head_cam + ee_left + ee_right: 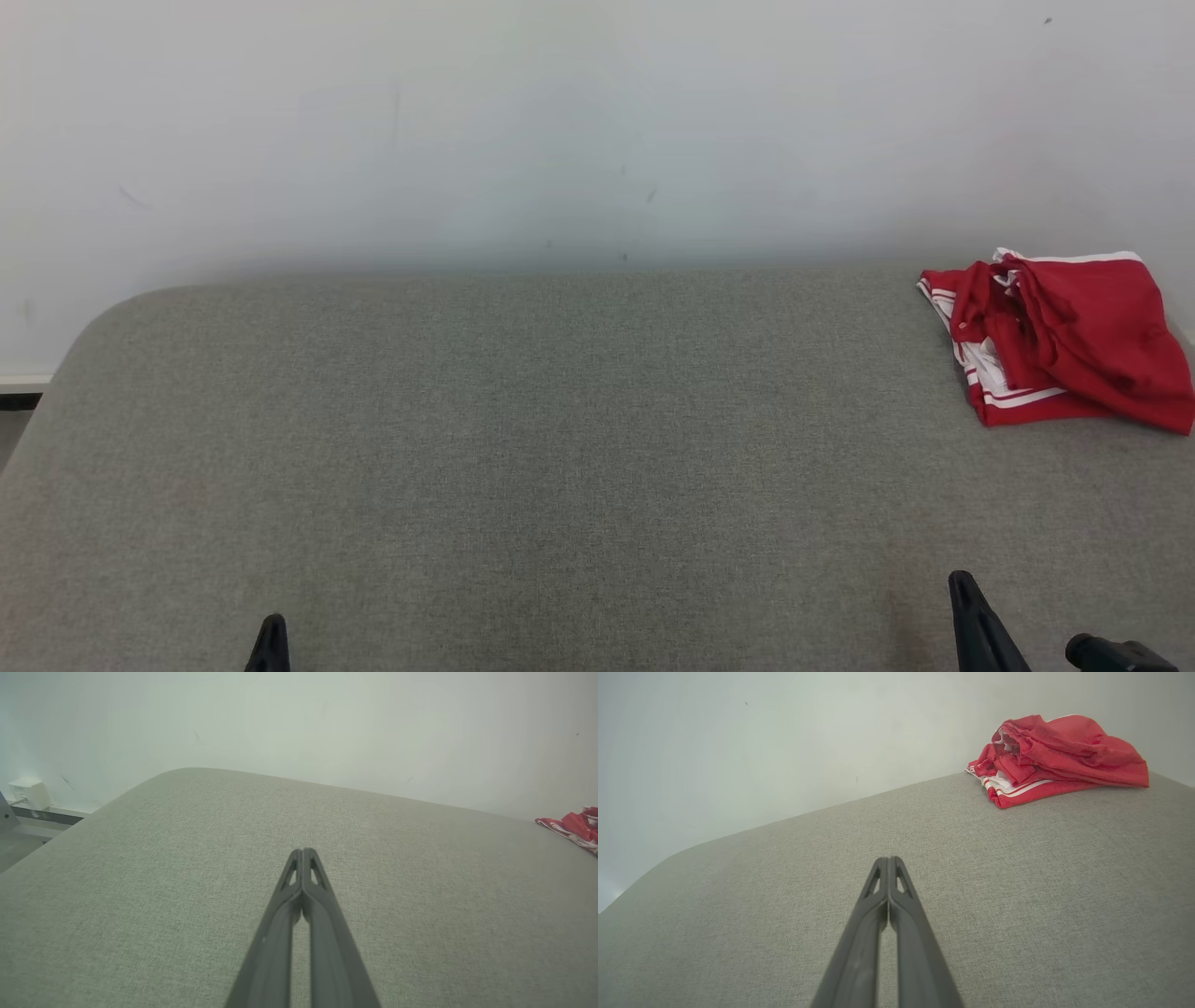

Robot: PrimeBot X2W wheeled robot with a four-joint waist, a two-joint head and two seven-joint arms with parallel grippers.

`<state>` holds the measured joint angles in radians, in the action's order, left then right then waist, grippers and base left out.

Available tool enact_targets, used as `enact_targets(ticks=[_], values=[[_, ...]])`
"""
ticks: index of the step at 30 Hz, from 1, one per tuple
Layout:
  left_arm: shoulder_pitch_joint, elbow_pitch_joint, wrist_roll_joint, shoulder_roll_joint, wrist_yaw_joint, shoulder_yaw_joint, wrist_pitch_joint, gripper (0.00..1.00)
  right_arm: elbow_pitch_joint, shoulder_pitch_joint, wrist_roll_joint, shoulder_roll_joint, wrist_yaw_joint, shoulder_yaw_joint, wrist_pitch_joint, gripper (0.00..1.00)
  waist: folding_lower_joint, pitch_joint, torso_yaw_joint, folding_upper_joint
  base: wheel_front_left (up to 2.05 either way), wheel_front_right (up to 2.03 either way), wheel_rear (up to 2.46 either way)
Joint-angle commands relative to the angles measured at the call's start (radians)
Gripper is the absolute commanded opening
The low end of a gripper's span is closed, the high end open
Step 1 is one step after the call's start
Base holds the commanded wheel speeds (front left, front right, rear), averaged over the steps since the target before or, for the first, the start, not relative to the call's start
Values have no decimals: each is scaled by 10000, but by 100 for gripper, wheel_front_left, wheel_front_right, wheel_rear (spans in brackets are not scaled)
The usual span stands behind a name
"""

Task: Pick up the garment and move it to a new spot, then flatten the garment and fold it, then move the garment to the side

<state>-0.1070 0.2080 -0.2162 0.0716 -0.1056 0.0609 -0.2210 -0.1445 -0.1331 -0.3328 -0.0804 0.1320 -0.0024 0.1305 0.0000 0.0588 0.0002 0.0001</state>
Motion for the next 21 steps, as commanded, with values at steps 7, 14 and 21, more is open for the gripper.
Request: enact_targets(ticks=[7, 14, 21], values=[[426, -119, -1749, 5, -46, 71, 357, 0, 25, 479, -1596, 28, -3, -170, -296, 0, 0, -42, 0, -1, 0, 0, 0], [594, -92, -2980, -17, -70, 103, 642, 0, -73, 684, -2720, 55, -4, -268, -513, 0, 0, -78, -1, -1, 0, 0, 0], [761, -51, -4120, -37, -83, 144, 918, 0, -165, 871, -3763, 80, -5, -359, -712, 0, 0, -114, -1, -1, 0, 0, 0]])
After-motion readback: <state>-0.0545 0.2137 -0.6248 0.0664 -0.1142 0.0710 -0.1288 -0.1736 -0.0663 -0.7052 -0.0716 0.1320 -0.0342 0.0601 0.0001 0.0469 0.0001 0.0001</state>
